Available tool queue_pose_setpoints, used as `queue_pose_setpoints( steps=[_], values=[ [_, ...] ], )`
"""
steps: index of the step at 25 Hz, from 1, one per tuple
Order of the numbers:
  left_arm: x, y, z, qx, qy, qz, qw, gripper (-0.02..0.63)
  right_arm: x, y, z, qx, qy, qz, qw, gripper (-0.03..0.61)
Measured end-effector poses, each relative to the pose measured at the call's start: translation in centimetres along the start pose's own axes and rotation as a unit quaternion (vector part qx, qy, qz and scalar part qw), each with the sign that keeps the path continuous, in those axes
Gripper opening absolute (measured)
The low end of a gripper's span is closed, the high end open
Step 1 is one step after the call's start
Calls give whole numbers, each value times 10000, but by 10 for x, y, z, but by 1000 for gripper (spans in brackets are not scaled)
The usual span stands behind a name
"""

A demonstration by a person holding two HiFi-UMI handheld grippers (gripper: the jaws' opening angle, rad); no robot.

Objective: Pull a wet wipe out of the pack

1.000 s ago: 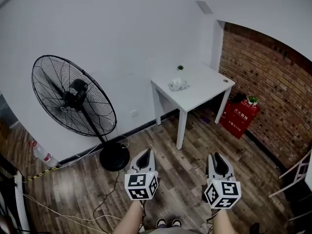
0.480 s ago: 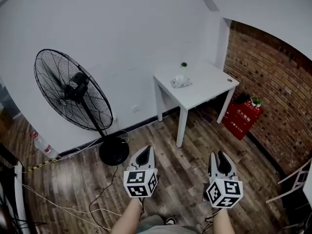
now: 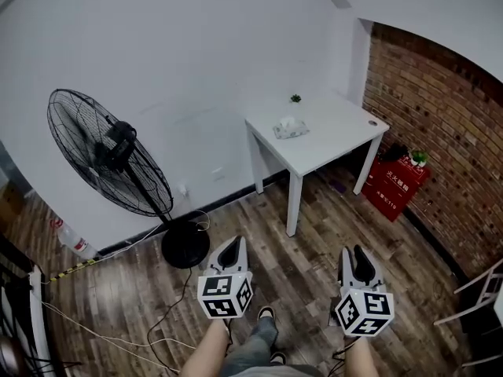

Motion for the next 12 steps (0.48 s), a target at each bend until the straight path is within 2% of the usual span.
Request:
queue_pose_setpoints(
  steps=[6, 12],
  values=[
    [-55, 0, 18, 52, -127, 2, 9999, 0, -51, 2, -3, 80, -64, 63, 9999, 115],
    [-117, 22, 54, -31, -203, -32, 9998, 0, -120, 23, 8, 159, -118, -21, 9998, 118]
  ],
)
Point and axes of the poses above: the fingertips, and each gripper's own axes: x backward along the fingers, z to its left, y out of its top, the point moved 4 cm from there along x, backward along the fingers, and after that the axes turned 10 degrees about -y, right-handed, at the moved point
